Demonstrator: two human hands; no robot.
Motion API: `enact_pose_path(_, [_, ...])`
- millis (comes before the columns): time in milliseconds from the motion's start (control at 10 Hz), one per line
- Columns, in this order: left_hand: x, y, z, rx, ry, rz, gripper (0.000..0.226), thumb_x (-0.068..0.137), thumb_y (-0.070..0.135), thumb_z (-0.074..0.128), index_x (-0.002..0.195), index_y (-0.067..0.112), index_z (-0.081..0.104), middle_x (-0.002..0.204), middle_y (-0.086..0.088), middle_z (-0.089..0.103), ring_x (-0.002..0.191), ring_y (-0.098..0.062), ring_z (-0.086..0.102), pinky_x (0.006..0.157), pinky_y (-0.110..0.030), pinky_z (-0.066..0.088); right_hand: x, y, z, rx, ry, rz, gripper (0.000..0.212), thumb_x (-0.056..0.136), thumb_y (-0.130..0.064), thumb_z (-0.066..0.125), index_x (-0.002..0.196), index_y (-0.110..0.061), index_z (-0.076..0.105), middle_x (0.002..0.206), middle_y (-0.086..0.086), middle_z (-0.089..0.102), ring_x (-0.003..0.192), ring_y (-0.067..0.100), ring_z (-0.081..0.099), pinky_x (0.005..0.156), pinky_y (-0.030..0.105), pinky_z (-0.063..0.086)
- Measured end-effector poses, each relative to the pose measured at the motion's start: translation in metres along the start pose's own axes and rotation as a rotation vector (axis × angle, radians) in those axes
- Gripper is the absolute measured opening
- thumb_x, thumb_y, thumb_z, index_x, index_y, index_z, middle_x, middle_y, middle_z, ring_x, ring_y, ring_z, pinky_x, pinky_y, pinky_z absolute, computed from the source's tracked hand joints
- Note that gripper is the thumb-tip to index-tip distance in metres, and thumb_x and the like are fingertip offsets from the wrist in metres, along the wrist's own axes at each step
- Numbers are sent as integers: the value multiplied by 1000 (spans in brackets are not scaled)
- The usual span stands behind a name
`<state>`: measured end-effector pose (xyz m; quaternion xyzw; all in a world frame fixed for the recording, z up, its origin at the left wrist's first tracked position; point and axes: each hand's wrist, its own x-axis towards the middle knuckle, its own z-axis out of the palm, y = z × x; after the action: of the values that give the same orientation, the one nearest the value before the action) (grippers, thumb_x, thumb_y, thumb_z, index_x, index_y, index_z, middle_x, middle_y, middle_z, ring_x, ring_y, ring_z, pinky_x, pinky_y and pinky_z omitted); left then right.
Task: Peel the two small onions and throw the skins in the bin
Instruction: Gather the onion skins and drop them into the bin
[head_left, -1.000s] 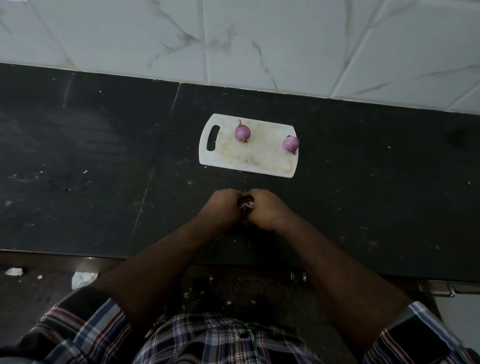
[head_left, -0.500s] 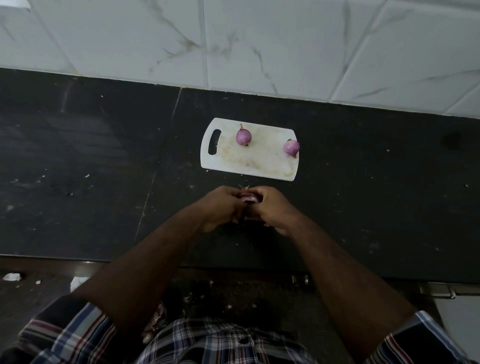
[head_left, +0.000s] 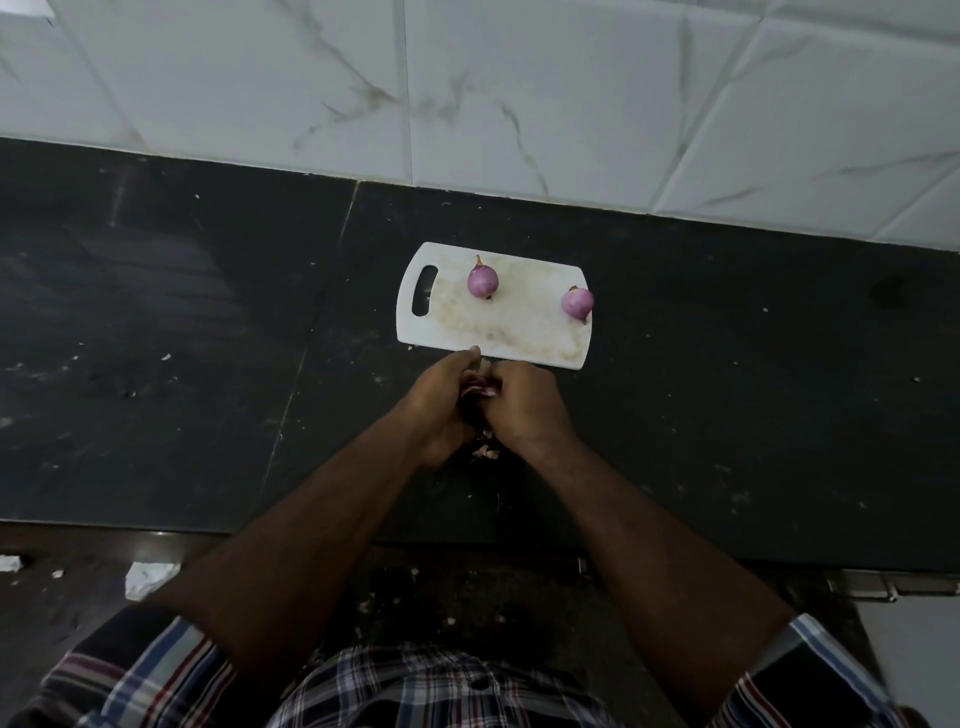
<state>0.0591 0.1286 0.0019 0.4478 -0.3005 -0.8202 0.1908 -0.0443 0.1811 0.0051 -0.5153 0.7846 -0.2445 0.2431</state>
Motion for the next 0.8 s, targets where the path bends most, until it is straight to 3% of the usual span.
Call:
enact_pose_path(100, [0,3,1,-17,42,14,40,103,36,47,109,2,67,89,-13,70,77,-23,69,70,-35,57,4,-1,-6,32,-3,-1,14,84,-18,70,95,-14,77,85,6,74,79,18,68,69,28,54])
enact_pose_path(200, [6,5,-1,-96,91,26,39,103,36,45,85,9,67,79,-10,70,68,-22,69,67,-34,54,1,-9,-16,135,-12,-51,15,82,-20,75,96,-14,78,84,4,75,75,12,66,64,21,48])
enact_pose_path(300, [6,5,0,-191,70,-50,39,99,37,43,78,15,67,75,-7,69,73,-22,66,70,-33,50,-3,-21,-18,168,-61,-78,21,85,-21,73,105,-16,76,96,2,75,87,12,68,74,20,53])
enact_pose_path(400, [6,0,5,-310,42,-55,40,98,23,39,66,12,61,66,-4,62,63,-18,63,66,-29,48,-8,-29,-9,-13,-50,-121,26,89,-21,62,113,-16,69,108,6,70,101,20,63,89,33,52])
enact_pose_path(500, [7,-3,7,-321,41,92,36,101,8,34,72,8,55,71,-7,55,57,-15,62,57,-23,52,-11,-31,-4,-39,-99,-111,34,92,-27,53,124,-16,59,120,6,58,115,23,52,100,43,47])
enact_pose_path(600, [9,-5,12,-272,21,230,31,101,1,30,80,6,53,69,-6,58,62,-17,62,52,-20,55,-13,-34,-3,-47,-61,-110,36,94,-38,40,118,-19,60,118,5,58,116,23,48,102,50,42])
enact_pose_path(700, [9,-7,19,-284,-32,268,43,104,2,25,80,6,61,58,1,66,56,-10,67,51,-18,55,-14,-36,2,-120,91,-118,40,98,-38,34,113,-21,66,119,4,62,124,22,45,110,48,29])
enact_pose_path(800, [6,-7,20,-222,-21,259,74,107,10,24,54,26,72,47,17,63,46,3,62,45,-12,49,-11,-31,8,-200,207,-153,41,97,-37,30,107,-23,67,113,-2,63,119,17,50,109,44,28])
